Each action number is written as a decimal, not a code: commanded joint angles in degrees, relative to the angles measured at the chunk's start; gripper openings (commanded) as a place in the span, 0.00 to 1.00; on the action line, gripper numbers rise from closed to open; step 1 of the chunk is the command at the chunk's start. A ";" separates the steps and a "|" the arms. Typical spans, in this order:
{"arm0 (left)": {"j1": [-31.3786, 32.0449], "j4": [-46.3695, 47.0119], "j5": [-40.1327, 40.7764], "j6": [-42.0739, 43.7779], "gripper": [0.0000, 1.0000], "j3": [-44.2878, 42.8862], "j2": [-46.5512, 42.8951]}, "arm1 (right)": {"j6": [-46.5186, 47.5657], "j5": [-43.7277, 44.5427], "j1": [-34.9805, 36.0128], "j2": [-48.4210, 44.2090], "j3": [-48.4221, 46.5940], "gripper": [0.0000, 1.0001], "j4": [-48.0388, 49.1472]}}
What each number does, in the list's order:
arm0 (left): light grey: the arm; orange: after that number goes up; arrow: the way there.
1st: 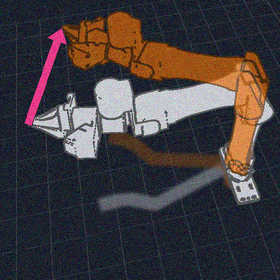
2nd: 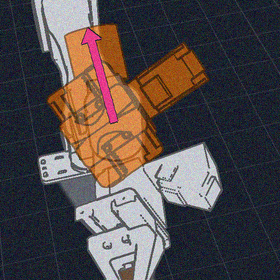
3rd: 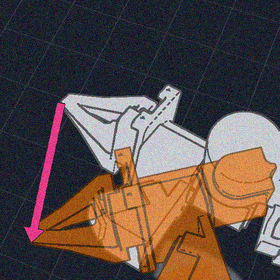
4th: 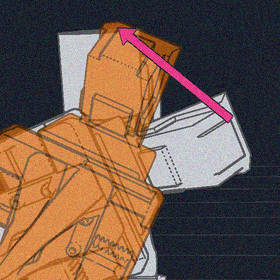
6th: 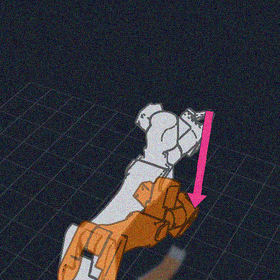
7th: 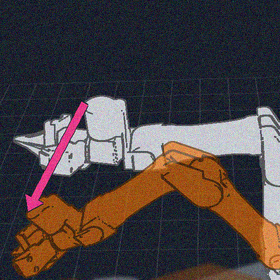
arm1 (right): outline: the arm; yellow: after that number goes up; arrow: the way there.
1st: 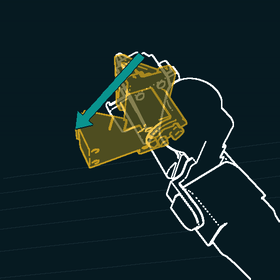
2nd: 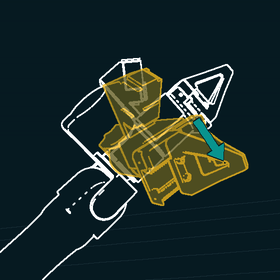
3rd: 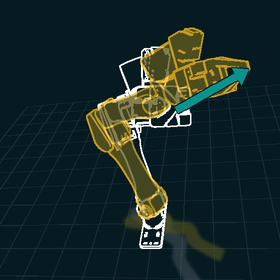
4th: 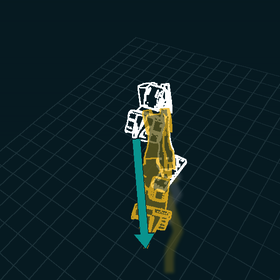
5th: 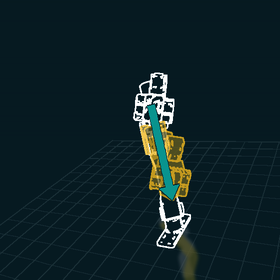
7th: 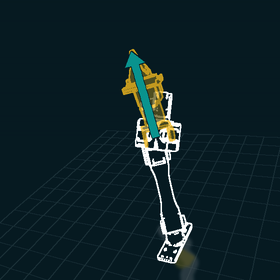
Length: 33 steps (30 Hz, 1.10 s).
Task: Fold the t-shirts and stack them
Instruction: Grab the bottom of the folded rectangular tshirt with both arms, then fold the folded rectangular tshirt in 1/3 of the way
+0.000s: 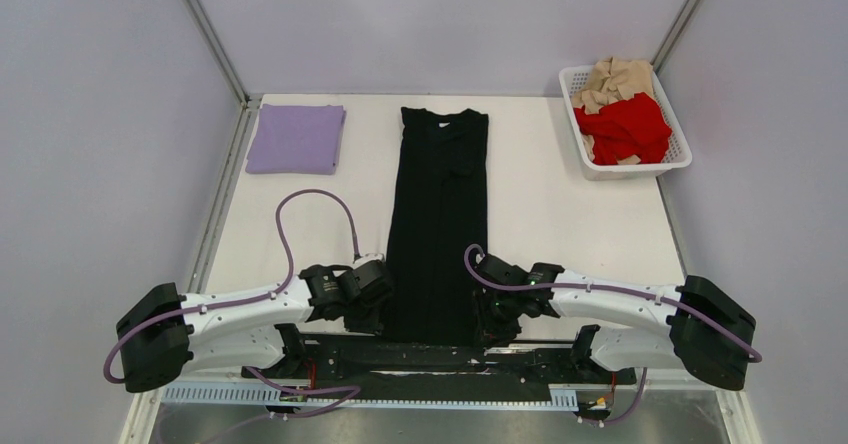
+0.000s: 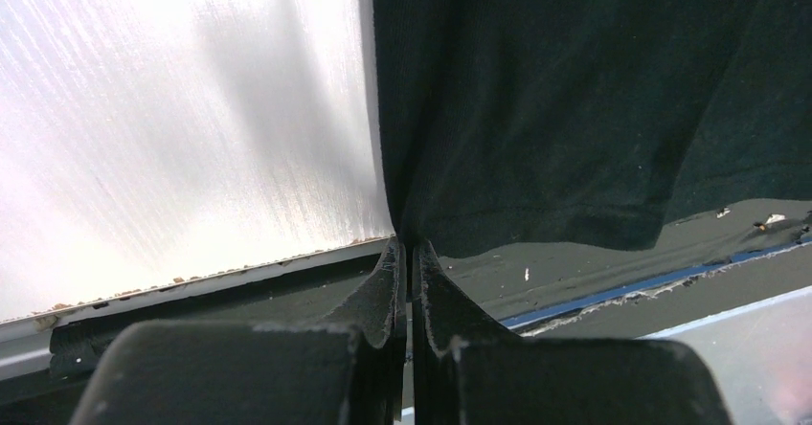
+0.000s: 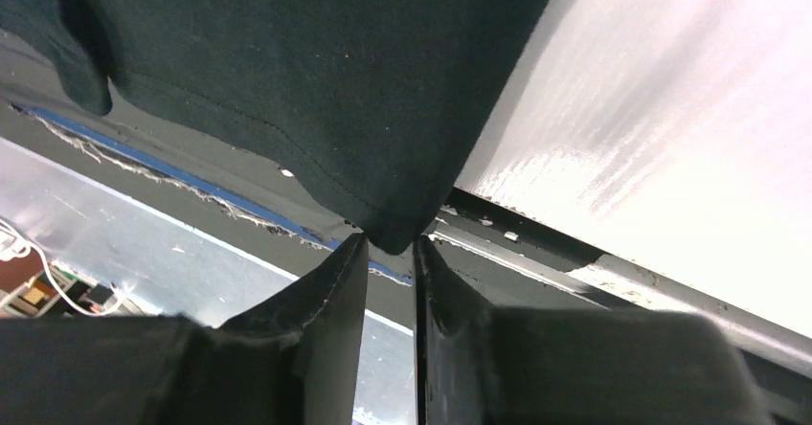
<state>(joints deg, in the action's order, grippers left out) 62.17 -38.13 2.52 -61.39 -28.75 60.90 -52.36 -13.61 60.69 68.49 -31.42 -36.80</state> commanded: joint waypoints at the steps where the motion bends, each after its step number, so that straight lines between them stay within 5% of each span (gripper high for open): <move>1: 0.38 2.08 -0.33 -0.18 0.00 -0.60 -2.01 | -0.93 -2.94 0.40 -1.24 0.42 0.17 2.84; 6: 0.32 5.12 0.89 1.81 0.00 -1.72 -4.85 | 0.30 -0.95 0.14 -3.12 -1.86 0.01 2.91; 15: -1.53 7.44 18.48 9.61 0.00 -12.32 -1.94 | 4.59 5.36 -11.58 -6.39 -6.61 0.00 7.30; 23: -16.09 14.46 12.34 21.67 0.00 -23.12 10.83 | 12.11 6.39 -24.49 -2.40 -13.37 0.00 11.91; 33: -23.37 15.22 13.32 28.92 0.00 -37.35 26.37 | 17.62 4.40 -34.82 10.90 -22.88 0.00 17.60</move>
<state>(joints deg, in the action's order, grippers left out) 41.17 -25.39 15.09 -37.28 -60.69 84.42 -38.83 -9.34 28.34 75.11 -49.15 -23.94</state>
